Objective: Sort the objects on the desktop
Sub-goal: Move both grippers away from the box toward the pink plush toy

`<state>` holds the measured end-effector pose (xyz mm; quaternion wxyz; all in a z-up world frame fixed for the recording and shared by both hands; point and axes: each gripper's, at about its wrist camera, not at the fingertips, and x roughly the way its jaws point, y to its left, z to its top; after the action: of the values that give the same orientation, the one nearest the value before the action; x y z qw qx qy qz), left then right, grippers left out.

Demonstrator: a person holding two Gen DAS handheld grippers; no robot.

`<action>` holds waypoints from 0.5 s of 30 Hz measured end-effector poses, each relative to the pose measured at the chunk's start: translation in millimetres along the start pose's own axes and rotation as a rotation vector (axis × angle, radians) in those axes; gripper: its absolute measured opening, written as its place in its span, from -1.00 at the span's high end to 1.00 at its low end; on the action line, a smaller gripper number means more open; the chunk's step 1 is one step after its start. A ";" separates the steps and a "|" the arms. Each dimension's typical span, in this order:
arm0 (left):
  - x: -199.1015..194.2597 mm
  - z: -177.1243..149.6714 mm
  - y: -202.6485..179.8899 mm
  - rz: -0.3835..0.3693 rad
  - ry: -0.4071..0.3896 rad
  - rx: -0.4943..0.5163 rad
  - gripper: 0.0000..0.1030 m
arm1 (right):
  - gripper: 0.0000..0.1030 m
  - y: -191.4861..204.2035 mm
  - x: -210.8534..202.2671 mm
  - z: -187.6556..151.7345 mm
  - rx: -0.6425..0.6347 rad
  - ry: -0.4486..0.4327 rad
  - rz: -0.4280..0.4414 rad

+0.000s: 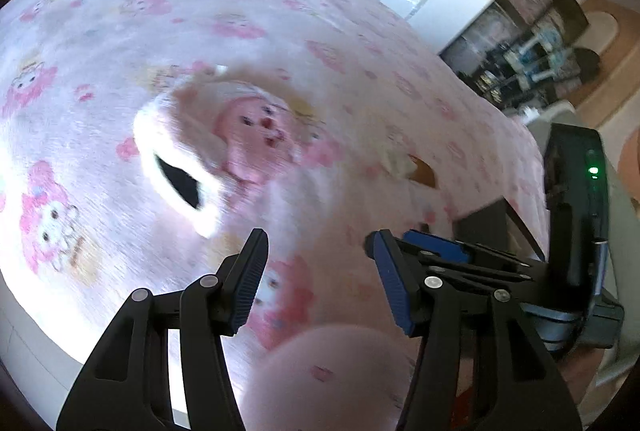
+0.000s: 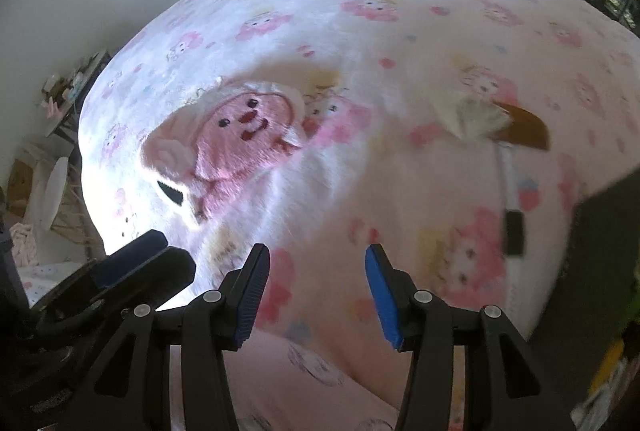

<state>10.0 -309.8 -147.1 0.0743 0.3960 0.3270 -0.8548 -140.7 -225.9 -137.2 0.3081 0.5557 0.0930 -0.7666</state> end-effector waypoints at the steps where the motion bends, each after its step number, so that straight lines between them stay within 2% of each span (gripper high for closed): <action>1: 2.1 3.7 5.9 0.016 -0.006 -0.012 -0.09 | 0.11 2.7 4.6 4.9 -0.002 0.003 0.003; 3: 5.2 11.4 18.3 0.027 -0.017 -0.045 -0.09 | 0.11 7.4 12.7 12.5 -0.008 0.007 0.007; 8: 16.5 29.4 41.3 -0.026 -0.043 -0.105 -0.07 | 0.11 12.3 35.4 20.3 -0.010 0.039 0.021; 12: 34.8 37.4 48.6 -0.005 -0.032 -0.121 -0.07 | 0.11 6.0 47.1 15.4 0.017 0.070 0.015; 13: 38.0 38.3 49.5 -0.007 -0.028 -0.128 -0.04 | 0.11 3.0 47.9 13.8 0.027 0.073 0.014; 15: 39.3 38.3 47.2 -0.003 -0.027 -0.124 0.16 | 0.11 -3.1 47.3 8.6 0.054 0.072 0.008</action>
<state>-22.4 -364.9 -181.1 0.1020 0.3786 0.3790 -0.8382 -158.4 -245.0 -177.7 0.2925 0.5912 0.0813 -0.7472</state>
